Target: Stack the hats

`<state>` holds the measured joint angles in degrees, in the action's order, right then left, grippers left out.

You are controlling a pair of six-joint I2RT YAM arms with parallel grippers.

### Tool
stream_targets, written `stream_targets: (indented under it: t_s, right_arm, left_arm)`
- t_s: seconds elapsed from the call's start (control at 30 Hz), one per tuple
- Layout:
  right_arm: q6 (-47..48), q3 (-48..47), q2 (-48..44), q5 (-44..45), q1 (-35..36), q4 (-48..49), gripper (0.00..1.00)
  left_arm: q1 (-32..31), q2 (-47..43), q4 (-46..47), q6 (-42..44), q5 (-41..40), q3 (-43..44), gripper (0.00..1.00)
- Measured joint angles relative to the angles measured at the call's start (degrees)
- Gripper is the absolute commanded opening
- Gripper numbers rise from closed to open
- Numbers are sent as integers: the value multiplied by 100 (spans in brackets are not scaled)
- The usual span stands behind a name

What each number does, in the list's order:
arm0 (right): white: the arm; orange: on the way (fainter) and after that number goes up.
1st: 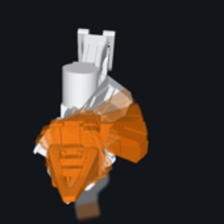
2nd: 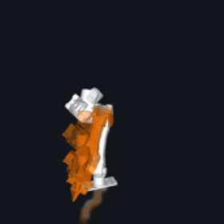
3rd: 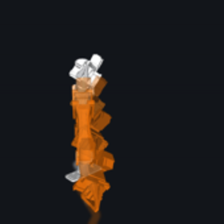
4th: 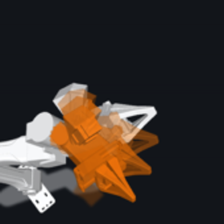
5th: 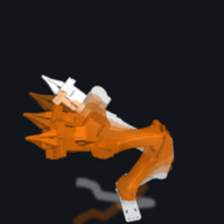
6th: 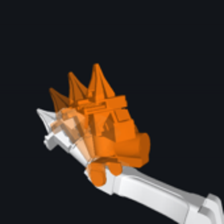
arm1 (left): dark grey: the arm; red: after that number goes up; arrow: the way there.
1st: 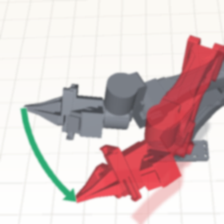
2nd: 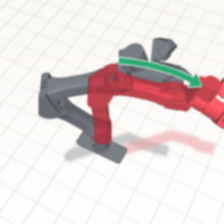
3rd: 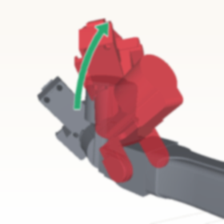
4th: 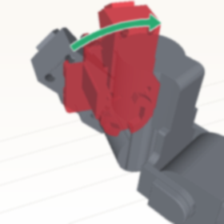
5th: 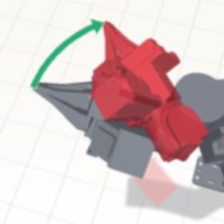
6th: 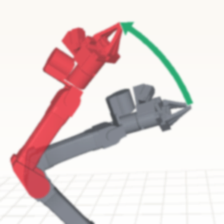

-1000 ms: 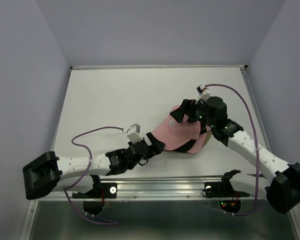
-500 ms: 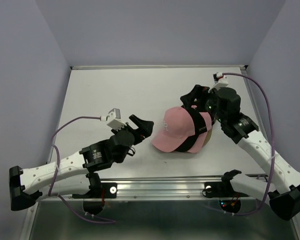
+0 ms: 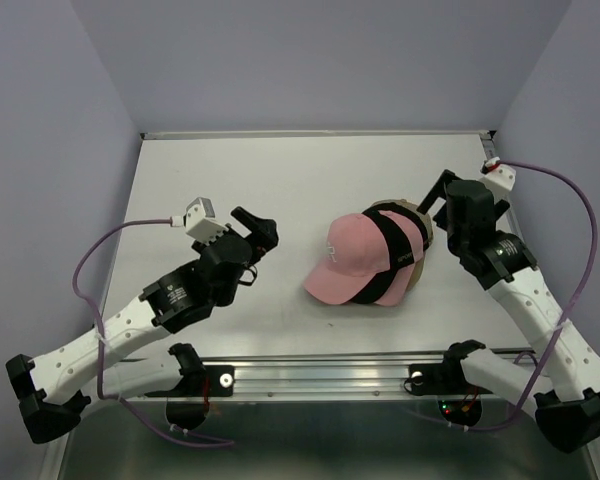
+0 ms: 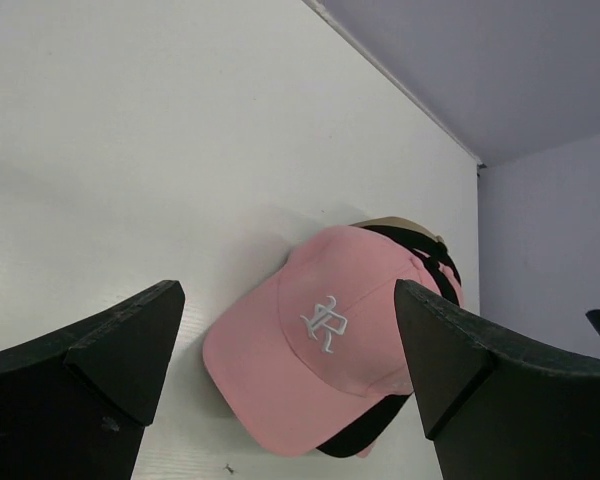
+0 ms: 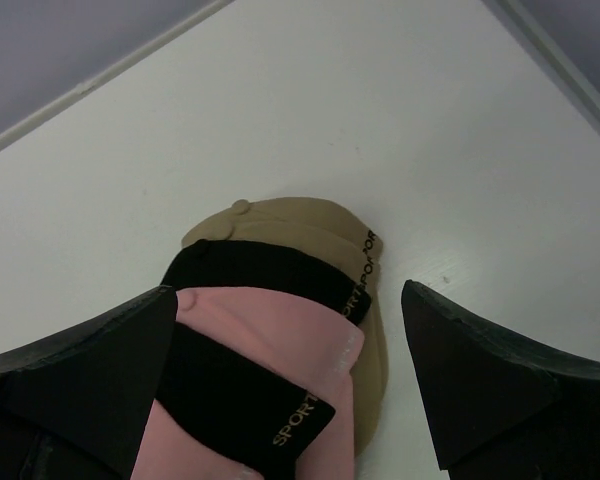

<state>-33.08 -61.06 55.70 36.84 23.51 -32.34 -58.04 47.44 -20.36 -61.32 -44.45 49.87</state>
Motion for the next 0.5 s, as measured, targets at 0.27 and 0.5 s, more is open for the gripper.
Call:
stream_targets:
  t_s: [0.27, 0.5]
  right_arm:
    - [-291, 271, -562, 398, -170, -501, 100]
    - [-289, 435, -1351, 664, -170, -494, 100]
  left_arm:
    - [824, -101, -2, 413, 629, 0, 99]
    - [946, -111, -57, 564, 691, 0, 99]
